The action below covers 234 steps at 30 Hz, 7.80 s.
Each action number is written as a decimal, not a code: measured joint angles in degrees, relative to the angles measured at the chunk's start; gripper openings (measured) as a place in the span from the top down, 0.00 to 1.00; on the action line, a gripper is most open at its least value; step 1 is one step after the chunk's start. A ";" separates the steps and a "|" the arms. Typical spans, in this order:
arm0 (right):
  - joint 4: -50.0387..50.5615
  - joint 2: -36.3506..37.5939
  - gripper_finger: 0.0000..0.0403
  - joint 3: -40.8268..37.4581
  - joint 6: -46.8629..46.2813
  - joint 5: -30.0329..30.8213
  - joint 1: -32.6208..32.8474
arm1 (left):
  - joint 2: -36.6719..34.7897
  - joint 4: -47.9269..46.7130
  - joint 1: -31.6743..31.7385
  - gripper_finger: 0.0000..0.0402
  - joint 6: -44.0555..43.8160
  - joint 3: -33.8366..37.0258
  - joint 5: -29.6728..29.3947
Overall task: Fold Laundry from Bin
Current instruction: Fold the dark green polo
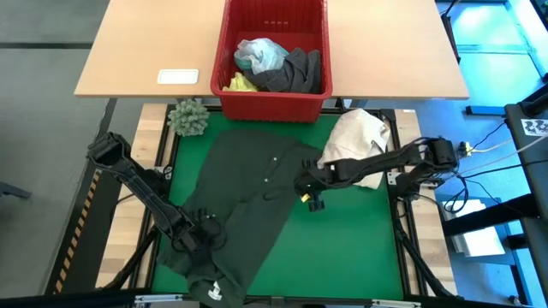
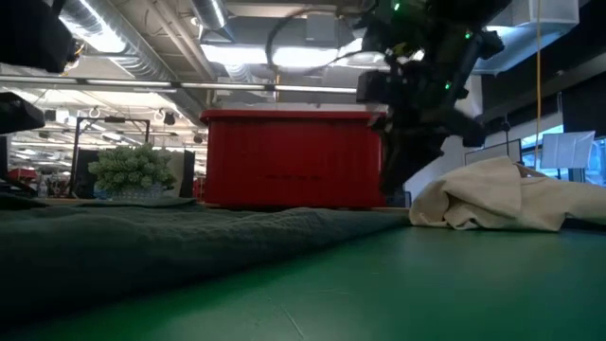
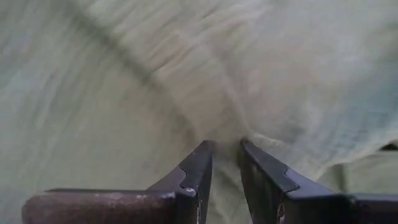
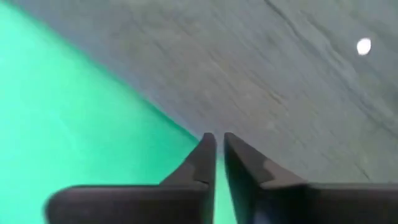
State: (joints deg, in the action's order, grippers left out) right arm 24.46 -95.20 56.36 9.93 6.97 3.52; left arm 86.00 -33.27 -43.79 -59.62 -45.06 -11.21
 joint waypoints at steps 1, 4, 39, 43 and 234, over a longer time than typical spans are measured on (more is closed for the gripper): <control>0.17 -0.52 0.97 0.00 -0.08 0.16 -0.43 | 0.00 -1.15 0.00 0.81 -0.50 0.00 0.13; 0.10 -2.15 0.98 0.00 -0.83 0.49 -1.74 | 0.02 -3.71 0.00 0.81 -1.85 0.02 0.26; -0.57 -4.45 0.98 -0.07 6.28 0.36 -18.09 | 0.17 -9.22 3.30 0.81 7.57 -7.31 4.21; 0.51 -2.52 0.98 -0.07 6.06 1.18 -15.99 | 0.17 -23.35 2.26 0.81 7.59 -16.41 0.06; 29.95 -12.02 0.70 32.46 3.38 -0.71 0.73 | 7.48 -18.19 -6.00 0.55 11.72 -14.52 -34.24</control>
State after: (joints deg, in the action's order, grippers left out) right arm 54.41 -107.21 88.82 13.30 6.26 4.25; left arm 93.48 -51.46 -49.79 -47.90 -59.58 -45.44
